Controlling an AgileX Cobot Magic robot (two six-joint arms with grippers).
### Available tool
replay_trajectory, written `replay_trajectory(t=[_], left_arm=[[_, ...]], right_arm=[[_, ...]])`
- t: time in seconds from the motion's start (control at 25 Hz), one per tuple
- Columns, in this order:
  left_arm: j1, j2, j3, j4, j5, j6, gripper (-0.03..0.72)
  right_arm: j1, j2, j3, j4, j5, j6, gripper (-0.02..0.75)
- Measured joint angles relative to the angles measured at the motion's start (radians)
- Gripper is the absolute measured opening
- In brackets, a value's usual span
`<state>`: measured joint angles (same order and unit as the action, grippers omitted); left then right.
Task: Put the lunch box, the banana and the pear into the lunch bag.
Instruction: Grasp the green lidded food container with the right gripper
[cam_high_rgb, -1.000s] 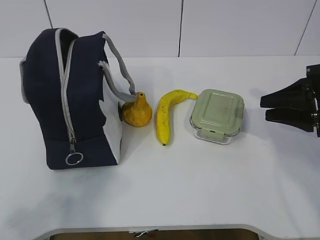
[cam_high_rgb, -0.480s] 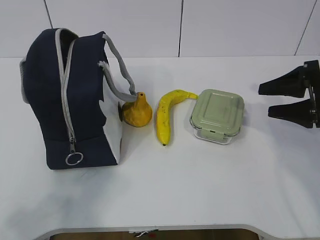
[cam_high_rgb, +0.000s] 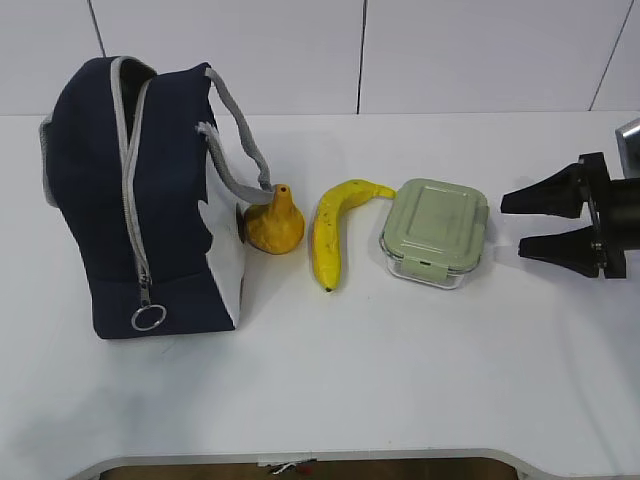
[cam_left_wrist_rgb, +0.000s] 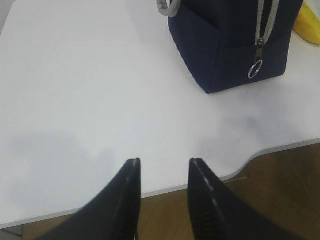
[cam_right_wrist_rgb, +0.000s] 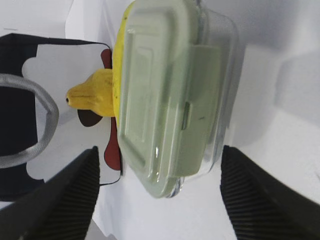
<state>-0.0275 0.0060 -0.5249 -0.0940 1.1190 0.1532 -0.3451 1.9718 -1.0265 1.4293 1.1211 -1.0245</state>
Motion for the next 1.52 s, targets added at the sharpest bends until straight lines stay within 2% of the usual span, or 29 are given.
replay_trajectory(t=[0.32,0.92,1.52], left_arm=[[0.000,0.000,0.000,0.000,0.000,0.000,0.244],[0.000,0.000,0.000,0.000,0.000,0.000,0.244],[0.000,0.000,0.000,0.000,0.000,0.000,0.244]], right_arm=[[0.011,0.065,-0.002,0.079,-0.028,-0.072,0.593],[0.112,0.139,-0.008,0.265,-0.086,-0.136,0.593],[0.156,0.141,-0.036,0.285,-0.137,-0.153,0.592]])
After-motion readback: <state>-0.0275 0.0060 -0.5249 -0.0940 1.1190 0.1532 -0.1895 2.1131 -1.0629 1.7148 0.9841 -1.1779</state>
